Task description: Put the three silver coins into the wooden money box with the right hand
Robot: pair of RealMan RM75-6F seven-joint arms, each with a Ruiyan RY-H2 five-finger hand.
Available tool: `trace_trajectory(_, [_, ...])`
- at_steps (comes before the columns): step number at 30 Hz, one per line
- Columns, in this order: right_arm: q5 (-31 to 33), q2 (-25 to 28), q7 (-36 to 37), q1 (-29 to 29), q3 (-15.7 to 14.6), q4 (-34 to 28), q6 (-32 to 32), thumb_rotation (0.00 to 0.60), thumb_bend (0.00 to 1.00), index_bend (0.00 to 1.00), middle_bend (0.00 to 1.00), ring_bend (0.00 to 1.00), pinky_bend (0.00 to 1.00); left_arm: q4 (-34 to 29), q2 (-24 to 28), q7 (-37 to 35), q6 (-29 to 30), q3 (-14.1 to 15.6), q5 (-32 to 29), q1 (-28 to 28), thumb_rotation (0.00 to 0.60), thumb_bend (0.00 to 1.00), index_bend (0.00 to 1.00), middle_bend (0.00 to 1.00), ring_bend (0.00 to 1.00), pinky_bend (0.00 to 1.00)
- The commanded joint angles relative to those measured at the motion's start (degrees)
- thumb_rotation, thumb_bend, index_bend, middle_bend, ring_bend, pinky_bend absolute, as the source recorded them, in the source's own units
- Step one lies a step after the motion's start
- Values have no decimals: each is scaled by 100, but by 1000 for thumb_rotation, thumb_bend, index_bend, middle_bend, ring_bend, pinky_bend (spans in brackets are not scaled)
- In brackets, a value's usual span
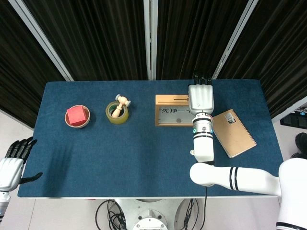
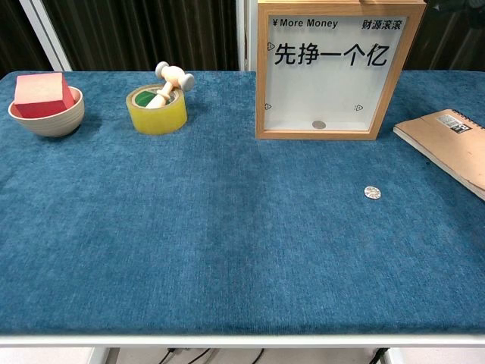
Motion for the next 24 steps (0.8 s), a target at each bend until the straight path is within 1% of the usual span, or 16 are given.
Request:
trace_trajectory(1, [15,-7,6,4,12,14,-25,600,451,738,52,0,0,7,0,-8,-7,-1,-10,2,599,29,8,0,0,0])
trace_trajectory(12, [-2,-73,-29,22,-29,137,-57,600,451,732,52,0,0,67,-2,-71,4,-6,-36,27,600,29,8,0,0,0])
trace_trajectory(18, [7,-47,-46,6,-36,101,-90,600,443,684,52,0,0,74,-3,-81,0,-13,-36,23,600,29,8,0,0,0])
trace_trajectory(21, [29,-5,-41,-13,-32,62,-148,600,438,633,47,0,0,69,3,-78,-1,-12,-32,21,599,29,8,0,0,0])
trace_trajectory(24, [53,52,-43,-37,-48,-6,-227,600,432,497,28,0,0,60,7,-80,-2,-13,-32,22,599,30,8,0,0,0])
